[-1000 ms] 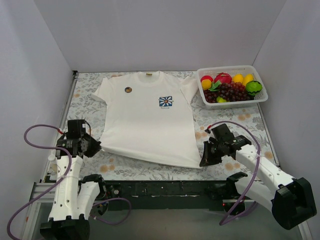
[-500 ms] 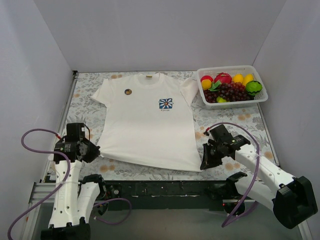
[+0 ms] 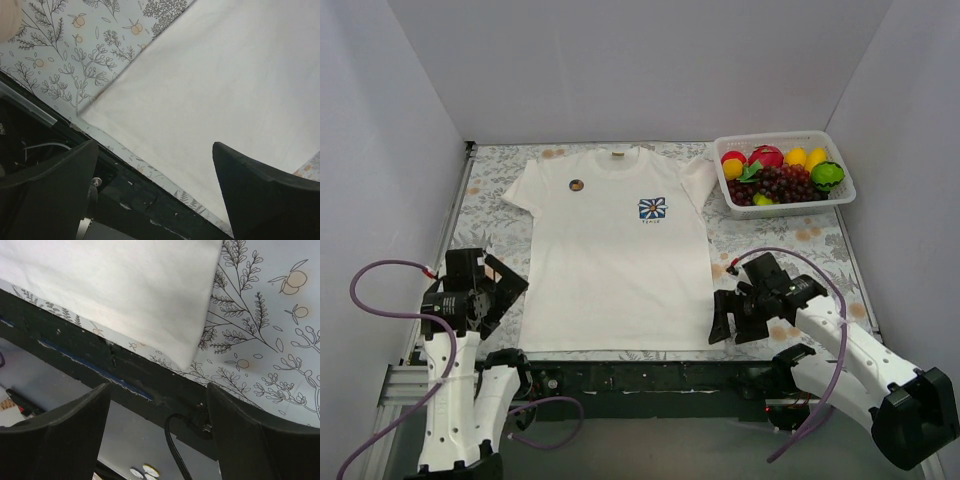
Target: Pin the brooch onto the clothing
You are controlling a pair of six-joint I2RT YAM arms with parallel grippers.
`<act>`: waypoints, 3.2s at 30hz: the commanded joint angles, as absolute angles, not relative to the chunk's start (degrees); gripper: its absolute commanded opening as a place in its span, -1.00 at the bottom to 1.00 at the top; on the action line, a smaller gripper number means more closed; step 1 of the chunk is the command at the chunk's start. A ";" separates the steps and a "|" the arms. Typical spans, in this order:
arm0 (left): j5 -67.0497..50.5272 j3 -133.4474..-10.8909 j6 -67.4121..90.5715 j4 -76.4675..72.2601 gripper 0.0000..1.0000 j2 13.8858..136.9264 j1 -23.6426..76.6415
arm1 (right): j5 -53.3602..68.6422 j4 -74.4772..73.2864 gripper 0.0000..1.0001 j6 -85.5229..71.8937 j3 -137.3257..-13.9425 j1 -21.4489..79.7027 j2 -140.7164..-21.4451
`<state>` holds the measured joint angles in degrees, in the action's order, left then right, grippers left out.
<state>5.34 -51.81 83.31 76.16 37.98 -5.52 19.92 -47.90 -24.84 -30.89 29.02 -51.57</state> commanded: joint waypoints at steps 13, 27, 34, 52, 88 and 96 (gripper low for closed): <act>1.50 -49.13 81.04 50.66 0.95 46.39 -5.63 | 11.17 -30.07 0.81 -20.48 -42.88 29.36 -58.88; 2.90 -63.27 81.47 23.39 -0.30 80.93 -3.52 | 2.28 -10.12 0.76 -16.35 -62.66 29.27 -84.89; 4.92 -77.59 80.07 19.69 -1.00 99.47 -1.85 | 3.69 -7.47 0.82 -16.35 -71.09 29.27 -98.59; 13.96 -107.32 76.64 34.10 -1.00 129.20 -3.25 | 2.29 -6.07 0.87 -21.70 -79.19 28.04 -113.29; 18.81 -107.57 69.26 37.62 -1.00 135.61 -12.39 | 6.59 -3.95 0.87 -21.36 -80.86 27.25 -106.00; 19.77 -108.63 70.13 39.46 -1.00 138.87 -14.67 | 3.87 -5.62 0.87 -20.04 -82.35 25.05 -106.35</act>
